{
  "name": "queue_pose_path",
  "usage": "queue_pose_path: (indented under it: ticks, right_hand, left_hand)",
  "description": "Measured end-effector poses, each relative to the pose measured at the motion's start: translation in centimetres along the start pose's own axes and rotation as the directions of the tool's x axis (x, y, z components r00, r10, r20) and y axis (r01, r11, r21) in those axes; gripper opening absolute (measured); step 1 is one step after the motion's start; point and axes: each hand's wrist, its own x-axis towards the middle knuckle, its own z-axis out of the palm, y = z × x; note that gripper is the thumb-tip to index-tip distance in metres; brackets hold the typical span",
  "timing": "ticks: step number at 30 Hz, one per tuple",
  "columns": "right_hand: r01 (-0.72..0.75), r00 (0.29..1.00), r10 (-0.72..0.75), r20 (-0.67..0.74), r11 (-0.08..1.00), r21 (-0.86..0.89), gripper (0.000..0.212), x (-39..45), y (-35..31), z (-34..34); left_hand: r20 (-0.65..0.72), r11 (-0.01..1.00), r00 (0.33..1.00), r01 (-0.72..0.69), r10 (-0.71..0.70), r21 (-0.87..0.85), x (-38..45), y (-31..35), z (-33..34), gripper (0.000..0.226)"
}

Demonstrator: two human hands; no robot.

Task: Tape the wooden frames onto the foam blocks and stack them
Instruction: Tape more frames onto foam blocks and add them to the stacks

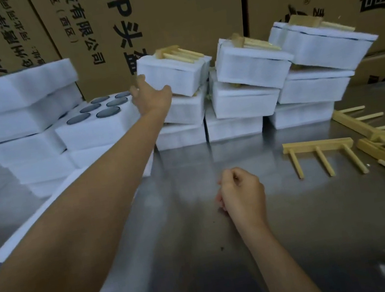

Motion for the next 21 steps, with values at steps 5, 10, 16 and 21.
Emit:
queue_pose_path:
  ticks: [5,10,16,21]
  right_hand:
    - [0.031,0.999,-0.031,0.012,0.999,-0.026,0.030,-0.2,0.0,-0.1]
    - [0.036,0.999,-0.036,0.012,0.999,-0.027,0.029,-0.1,0.1,0.0]
    - [0.045,0.999,-0.045,0.021,0.998,-0.042,0.030,-0.1,0.3,-0.1]
    - [0.038,0.999,-0.037,0.015,0.999,-0.036,0.029,0.0,0.3,0.0]
  left_hand:
    - [0.062,0.859,0.990,-0.144,0.130,0.491,0.5,-0.7,-4.7,0.045]
    - [0.187,0.568,0.980,-0.117,-0.067,0.815,0.9,-0.6,-7.4,0.066]
    - [0.136,0.489,0.990,-0.103,-0.032,0.866,0.3,-2.6,-6.7,0.054]
    - [0.121,0.425,0.982,-0.172,0.146,0.889,-0.1,-1.4,-8.0,0.020]
